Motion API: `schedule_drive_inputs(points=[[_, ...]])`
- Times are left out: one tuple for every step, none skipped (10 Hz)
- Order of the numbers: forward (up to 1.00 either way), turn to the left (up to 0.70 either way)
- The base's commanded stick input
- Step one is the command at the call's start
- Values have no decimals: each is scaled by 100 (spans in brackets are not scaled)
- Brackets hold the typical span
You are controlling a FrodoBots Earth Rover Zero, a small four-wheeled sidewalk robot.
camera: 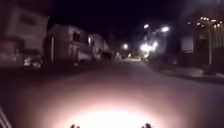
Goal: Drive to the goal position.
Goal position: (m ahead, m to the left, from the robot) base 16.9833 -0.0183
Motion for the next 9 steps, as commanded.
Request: schedule_drive_inputs(points=[[70, 0], [70, 0], [70, 0], [70, 0], [70, 0], [70, 0], [70, 0], [70, 0], [70, 0]])
